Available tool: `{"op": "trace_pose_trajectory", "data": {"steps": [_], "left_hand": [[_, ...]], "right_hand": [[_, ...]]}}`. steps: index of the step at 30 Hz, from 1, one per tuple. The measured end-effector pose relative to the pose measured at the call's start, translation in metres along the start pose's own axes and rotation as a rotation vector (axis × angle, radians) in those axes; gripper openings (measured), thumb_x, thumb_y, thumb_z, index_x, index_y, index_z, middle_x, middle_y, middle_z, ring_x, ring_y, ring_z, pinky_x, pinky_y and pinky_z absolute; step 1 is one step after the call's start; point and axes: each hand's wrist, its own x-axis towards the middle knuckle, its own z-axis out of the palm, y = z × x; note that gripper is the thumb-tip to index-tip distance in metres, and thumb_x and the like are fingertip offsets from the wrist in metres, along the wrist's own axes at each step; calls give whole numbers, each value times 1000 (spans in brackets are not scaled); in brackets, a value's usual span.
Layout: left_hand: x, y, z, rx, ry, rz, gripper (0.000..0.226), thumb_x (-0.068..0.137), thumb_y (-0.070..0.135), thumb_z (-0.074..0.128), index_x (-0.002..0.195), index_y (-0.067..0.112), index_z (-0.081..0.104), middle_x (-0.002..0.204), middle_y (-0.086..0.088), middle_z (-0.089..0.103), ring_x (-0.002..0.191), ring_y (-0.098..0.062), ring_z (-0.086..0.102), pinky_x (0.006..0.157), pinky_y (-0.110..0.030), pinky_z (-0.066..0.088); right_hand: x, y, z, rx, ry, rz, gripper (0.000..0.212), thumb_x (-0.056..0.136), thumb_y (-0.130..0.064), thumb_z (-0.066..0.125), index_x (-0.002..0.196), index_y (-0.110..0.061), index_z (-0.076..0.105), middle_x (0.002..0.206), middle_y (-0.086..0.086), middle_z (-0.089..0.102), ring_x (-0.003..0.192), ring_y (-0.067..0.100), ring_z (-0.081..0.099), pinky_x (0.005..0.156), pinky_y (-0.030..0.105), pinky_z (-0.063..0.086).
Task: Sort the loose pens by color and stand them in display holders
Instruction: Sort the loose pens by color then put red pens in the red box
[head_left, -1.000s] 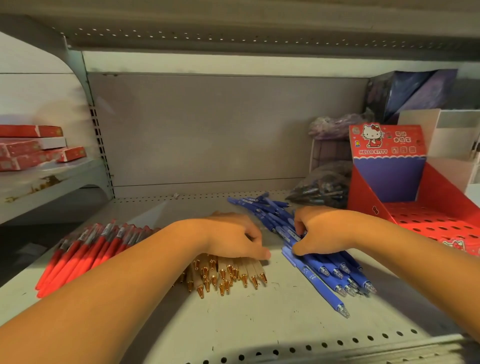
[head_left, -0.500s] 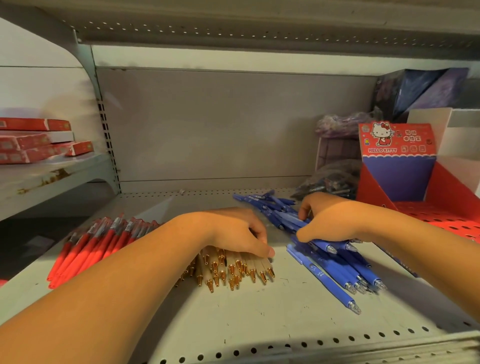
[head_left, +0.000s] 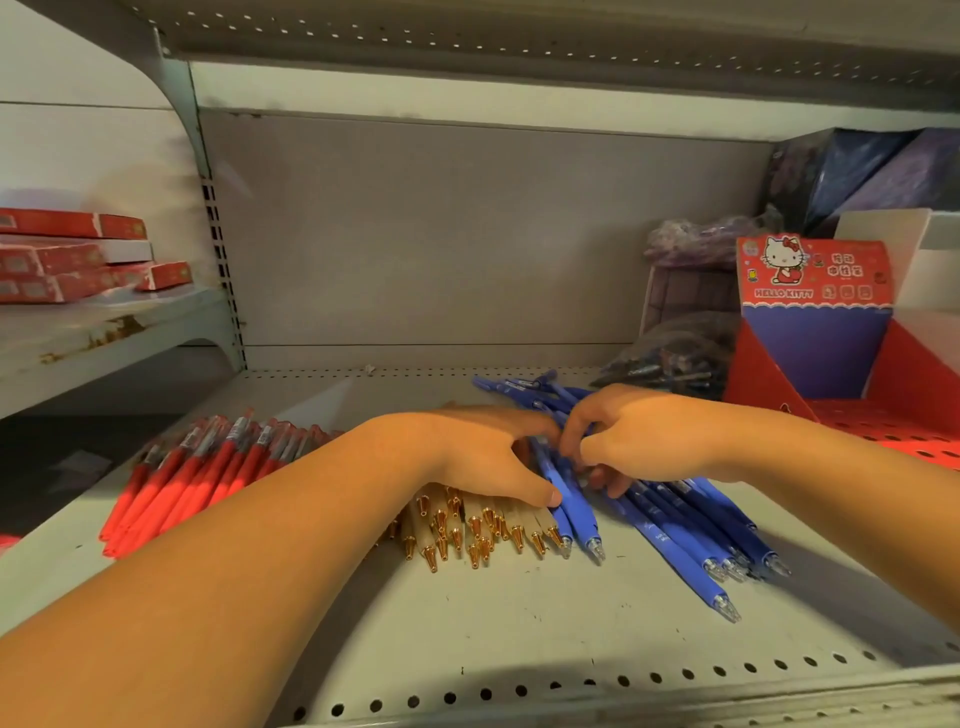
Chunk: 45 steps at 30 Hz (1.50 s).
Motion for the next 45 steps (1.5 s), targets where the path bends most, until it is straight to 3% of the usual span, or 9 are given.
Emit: {"op": "trace_pose_trajectory", "data": {"steps": [3, 7, 10, 15, 19, 31, 37, 41, 45], "left_hand": [[1, -1, 1, 29, -8, 33, 49, 92, 53, 56, 139, 48, 41, 134, 15, 52, 112, -8, 48, 83, -20, 36], [2, 2, 1, 101, -5, 71, 42, 97, 50, 50, 138, 53, 44, 91, 41, 32, 84, 10, 38, 68, -14, 24], [3, 2, 1, 119, 0, 76, 37, 97, 48, 50, 133, 52, 49, 91, 39, 30, 86, 7, 39, 70, -18, 27], [0, -1, 1, 100, -12, 19, 31, 94, 50, 53, 125, 47, 57, 132, 10, 41, 122, -12, 38, 101, -38, 33], [-2, 1, 0, 80, -21, 66, 35, 95, 47, 55, 129, 40, 55, 118, 16, 45, 111, -6, 42, 92, -29, 37], [-7, 8, -1, -2, 20, 66, 16, 90, 39, 64, 105, 36, 59, 118, 0, 47, 108, -20, 51, 96, -45, 47], [-5, 6, -2, -7, 1, 120, 13, 92, 36, 63, 104, 35, 60, 110, 2, 58, 100, -17, 54, 93, -47, 48], [-5, 5, -2, -37, -10, 115, 13, 92, 35, 63, 105, 36, 63, 106, 4, 62, 99, -16, 58, 92, -47, 50], [-6, 5, -2, -59, -27, 86, 14, 94, 34, 60, 108, 35, 64, 103, 10, 62, 98, -12, 58, 94, -43, 51]], "right_hand": [[-16, 5, -11, -145, 33, -24, 4, 91, -24, 59, 94, -23, 62, 90, 5, 71, 70, 16, 65, 66, 29, 55], [-34, 16, -12, -580, -18, 167, 56, 79, -69, 61, 103, -19, 60, 97, -1, 65, 82, 17, 61, 70, 30, 49], [-35, 24, -10, -617, -79, 278, 64, 74, -79, 56, 96, -19, 53, 87, -3, 59, 71, 15, 53, 60, 26, 42], [-28, 29, -8, -501, -62, 208, 50, 78, -69, 63, 80, -21, 47, 75, -4, 53, 63, 14, 48, 55, 25, 37], [-22, 28, 1, -519, -17, 181, 45, 78, -56, 64, 68, -18, 43, 61, -2, 42, 54, 18, 38, 50, 29, 30], [-25, 12, 9, -709, 64, 133, 33, 82, -37, 64, 74, -16, 40, 66, 0, 43, 53, 14, 38, 45, 27, 29], [-23, 10, 12, -712, -33, 194, 68, 82, -31, 61, 135, -5, 29, 76, 4, 59, 61, 17, 55, 43, 26, 37], [-22, 14, 11, -606, -57, 202, 67, 86, -36, 60, 135, -6, 27, 76, 4, 57, 59, 16, 52, 47, 28, 36], [-18, 15, 6, -397, -158, 230, 31, 90, -37, 53, 102, -15, 35, 59, 0, 44, 45, 14, 40, 44, 25, 32]]}}
